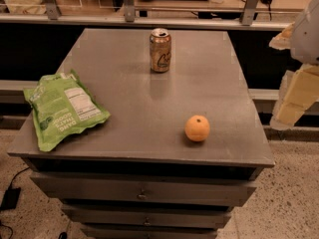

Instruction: Move orange can near green rice chip bag

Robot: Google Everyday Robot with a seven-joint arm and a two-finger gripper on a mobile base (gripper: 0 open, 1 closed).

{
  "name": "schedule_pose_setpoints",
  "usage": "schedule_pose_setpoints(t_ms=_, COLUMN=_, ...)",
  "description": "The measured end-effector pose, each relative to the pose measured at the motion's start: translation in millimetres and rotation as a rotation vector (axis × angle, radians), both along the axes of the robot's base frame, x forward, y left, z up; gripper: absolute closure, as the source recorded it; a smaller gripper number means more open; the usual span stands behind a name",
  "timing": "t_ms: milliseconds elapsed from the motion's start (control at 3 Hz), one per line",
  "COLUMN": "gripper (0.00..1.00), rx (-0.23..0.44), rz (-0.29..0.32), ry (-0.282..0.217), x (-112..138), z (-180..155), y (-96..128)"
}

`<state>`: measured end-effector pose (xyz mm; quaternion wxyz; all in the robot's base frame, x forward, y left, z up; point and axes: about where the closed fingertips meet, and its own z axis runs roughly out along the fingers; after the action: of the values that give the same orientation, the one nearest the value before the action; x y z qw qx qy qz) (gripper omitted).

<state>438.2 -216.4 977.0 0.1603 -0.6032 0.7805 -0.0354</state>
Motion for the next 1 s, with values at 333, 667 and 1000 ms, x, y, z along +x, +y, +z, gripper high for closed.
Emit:
schedule_pose_setpoints(t_ms=333, gripper=0.00, rx=0.000, rz=0.000, ry=0.000, x=0.0, z=0.0, y=0.0)
schedule_pose_setpoints(t_ms=667, gripper=0.00, rx=0.022, rz=0.013, ry=-0.037, x=20.5, z=3.5, y=5.9)
schedule_pose_setpoints(t_ms=1000, gripper=0.00, rx=0.094, rz=0.039, ry=-0.116, x=78.7, z=8.9, y=25.7)
